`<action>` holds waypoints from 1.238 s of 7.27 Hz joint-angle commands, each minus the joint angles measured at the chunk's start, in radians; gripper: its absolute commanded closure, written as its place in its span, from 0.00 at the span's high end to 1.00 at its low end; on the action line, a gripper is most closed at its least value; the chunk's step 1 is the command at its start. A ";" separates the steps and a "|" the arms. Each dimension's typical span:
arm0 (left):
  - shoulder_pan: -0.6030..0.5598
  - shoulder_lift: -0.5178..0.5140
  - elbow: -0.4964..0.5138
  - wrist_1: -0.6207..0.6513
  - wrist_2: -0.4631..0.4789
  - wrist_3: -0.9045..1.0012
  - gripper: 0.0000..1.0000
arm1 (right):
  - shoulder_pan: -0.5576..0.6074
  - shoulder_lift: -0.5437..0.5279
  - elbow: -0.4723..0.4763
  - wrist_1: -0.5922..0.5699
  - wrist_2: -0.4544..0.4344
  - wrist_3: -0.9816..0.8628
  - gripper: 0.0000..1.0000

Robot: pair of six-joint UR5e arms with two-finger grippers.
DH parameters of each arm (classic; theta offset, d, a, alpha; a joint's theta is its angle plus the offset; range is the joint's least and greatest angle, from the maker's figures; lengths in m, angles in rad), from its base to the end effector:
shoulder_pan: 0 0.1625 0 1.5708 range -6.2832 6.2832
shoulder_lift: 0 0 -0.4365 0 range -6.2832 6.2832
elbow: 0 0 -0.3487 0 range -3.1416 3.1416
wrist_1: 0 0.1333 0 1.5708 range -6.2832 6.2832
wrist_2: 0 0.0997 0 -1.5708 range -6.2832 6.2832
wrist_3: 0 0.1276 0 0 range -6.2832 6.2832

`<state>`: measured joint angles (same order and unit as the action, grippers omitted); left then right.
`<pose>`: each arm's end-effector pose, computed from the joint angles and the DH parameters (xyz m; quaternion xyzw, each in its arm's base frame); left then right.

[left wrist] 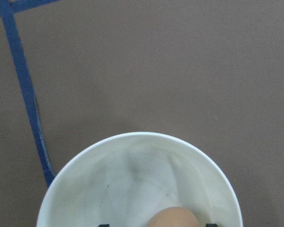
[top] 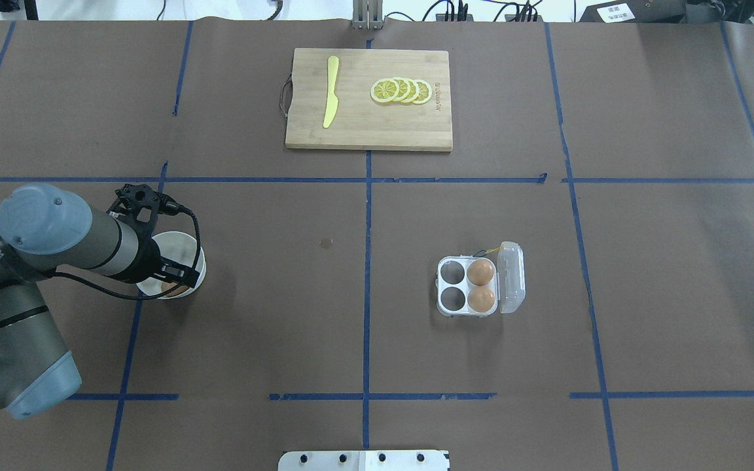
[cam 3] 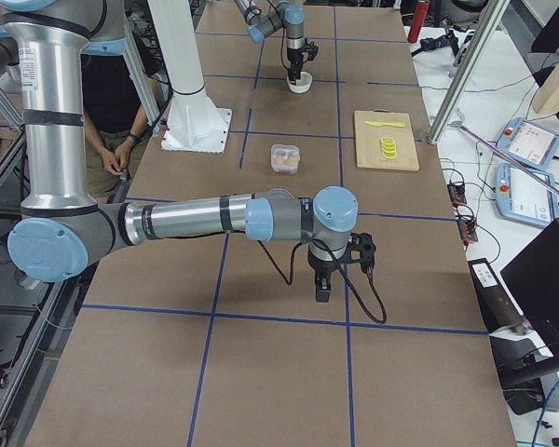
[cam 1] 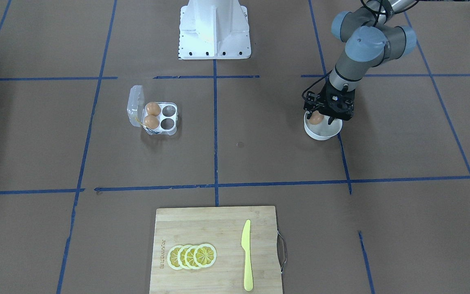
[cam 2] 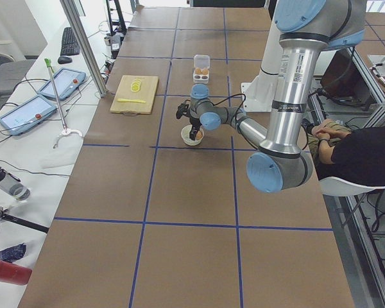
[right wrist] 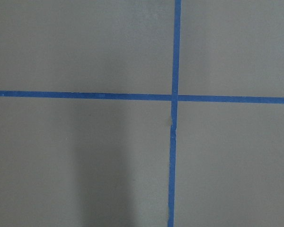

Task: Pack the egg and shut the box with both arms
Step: 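Close the left gripper on the brown egg inside the bowl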

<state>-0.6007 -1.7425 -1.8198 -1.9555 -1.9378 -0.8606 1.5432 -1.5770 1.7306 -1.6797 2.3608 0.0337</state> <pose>0.4025 -0.3818 0.4608 0.1018 0.4078 0.1209 0.8993 0.0304 -0.4465 0.6309 0.0088 -0.3852 -0.0058 0.9228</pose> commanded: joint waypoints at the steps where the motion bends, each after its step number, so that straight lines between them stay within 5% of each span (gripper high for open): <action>1: 0.007 0.000 0.007 0.000 -0.001 0.000 0.74 | 0.000 0.000 0.001 0.000 0.000 0.000 1.00; 2: 0.007 0.000 0.008 0.000 -0.001 0.000 0.74 | 0.001 0.002 0.001 0.000 0.000 0.000 1.00; 7: 0.007 0.000 0.002 0.001 -0.001 -0.002 0.32 | 0.000 0.002 0.001 0.000 0.000 0.000 1.00; 9: 0.001 0.000 -0.015 0.003 -0.003 -0.002 0.23 | 0.000 0.003 0.001 0.000 -0.002 0.000 1.00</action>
<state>-0.5958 -1.7426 -1.8241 -1.9539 -1.9393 -0.8613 1.5432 -1.5744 1.7319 -1.6797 2.3603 0.0337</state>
